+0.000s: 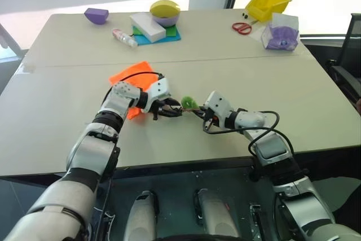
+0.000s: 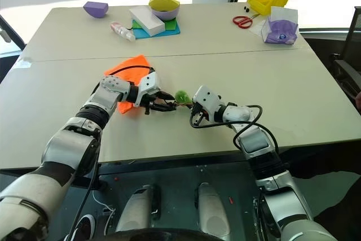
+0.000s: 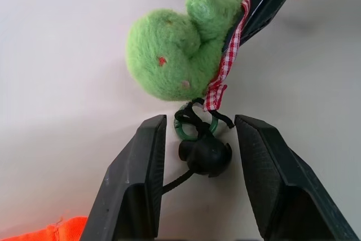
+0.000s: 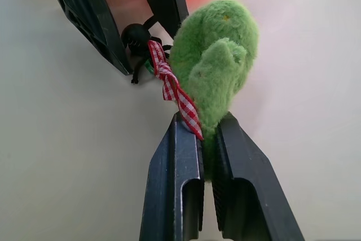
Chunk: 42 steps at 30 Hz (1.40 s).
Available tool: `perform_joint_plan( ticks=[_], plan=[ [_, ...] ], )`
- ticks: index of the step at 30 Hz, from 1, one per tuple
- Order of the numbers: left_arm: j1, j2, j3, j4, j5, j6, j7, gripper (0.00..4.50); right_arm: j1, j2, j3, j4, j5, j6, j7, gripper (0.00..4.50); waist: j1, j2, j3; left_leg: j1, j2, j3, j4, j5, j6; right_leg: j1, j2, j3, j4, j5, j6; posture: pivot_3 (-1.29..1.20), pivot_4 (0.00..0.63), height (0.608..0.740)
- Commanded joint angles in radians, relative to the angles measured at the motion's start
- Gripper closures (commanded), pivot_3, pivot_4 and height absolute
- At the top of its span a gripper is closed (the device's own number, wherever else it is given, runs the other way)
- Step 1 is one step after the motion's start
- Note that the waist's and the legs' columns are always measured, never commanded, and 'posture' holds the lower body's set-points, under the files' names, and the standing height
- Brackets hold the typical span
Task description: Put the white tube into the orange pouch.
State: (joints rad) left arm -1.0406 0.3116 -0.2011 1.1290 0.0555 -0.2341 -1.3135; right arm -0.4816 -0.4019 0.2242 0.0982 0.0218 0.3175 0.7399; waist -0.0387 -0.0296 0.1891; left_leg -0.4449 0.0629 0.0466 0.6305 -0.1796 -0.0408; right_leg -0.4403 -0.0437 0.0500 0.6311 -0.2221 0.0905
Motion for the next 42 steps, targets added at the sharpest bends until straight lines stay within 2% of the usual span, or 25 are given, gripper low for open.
perform_joint_plan(
  ticks=[1, 14, 21, 25, 36, 42],
  plan=[
    [-0.007, 0.008, 0.017, -0.018, -0.007, -0.011, -0.008, 2.53, -0.022, 0.006, -0.005, -0.024, 0.001, -0.019, -0.004, 4.50, 0.000, 0.000, 0.000, 0.000, 0.000, 0.000, 0.000, 0.000, 0.000, 0.000, 0.000, 0.000, 0.000, 0.000, 0.000, 0.00, 0.150, 0.740],
    [-0.018, 0.026, -0.033, -0.001, 0.056, 0.007, -0.038, 2.53, -0.025, 0.011, -0.001, -0.012, -0.003, -0.019, -0.005, 4.50, -0.002, 0.000, 0.000, 0.000, 0.000, 0.000, 0.000, 0.000, 0.000, 0.000, 0.000, 0.000, 0.000, 0.000, 0.000, 0.00, 0.150, 0.740],
    [-0.023, 0.008, -0.006, 0.004, 0.039, 0.027, -0.026, 2.53, -0.022, 0.016, 0.000, -0.016, -0.007, -0.018, -0.010, 4.50, -0.001, 0.000, 0.000, 0.000, 0.000, 0.000, 0.000, 0.000, 0.000, 0.000, 0.000, 0.000, 0.000, 0.000, 0.000, 0.00, 0.150, 0.740],
    [-0.018, 0.011, -0.010, 0.007, 0.051, 0.015, -0.011, 3.68, -0.025, 0.017, 0.004, -0.013, -0.011, -0.020, -0.011, 4.50, -0.001, 0.000, 0.000, 0.000, 0.000, 0.000, 0.000, 0.000, 0.000, 0.000, 0.000, 0.000, 0.000, 0.000, 0.000, 0.00, 0.150, 0.740],
    [-0.012, 0.025, -0.014, -0.002, 0.055, -0.009, -0.026, 3.68, -0.026, 0.011, -0.009, -0.013, -0.011, -0.023, -0.013, 4.50, -0.001, 0.000, 0.000, 0.000, 0.000, 0.000, 0.000, 0.000, 0.000, 0.000, 0.000, 0.000, 0.001, 0.000, 0.000, 0.00, 0.150, 0.740],
    [-0.006, 0.083, -0.011, -0.054, 0.047, -0.020, -0.080, 3.68, -0.035, -0.036, -0.068, 0.015, -0.006, -0.028, -0.027, 4.50, -0.004, 0.000, 0.000, 0.000, 0.000, 0.000, 0.000, 0.000, 0.000, 0.000, 0.000, 0.000, 0.001, 0.000, 0.000, 0.00, 0.150, 0.740]
  ],
)
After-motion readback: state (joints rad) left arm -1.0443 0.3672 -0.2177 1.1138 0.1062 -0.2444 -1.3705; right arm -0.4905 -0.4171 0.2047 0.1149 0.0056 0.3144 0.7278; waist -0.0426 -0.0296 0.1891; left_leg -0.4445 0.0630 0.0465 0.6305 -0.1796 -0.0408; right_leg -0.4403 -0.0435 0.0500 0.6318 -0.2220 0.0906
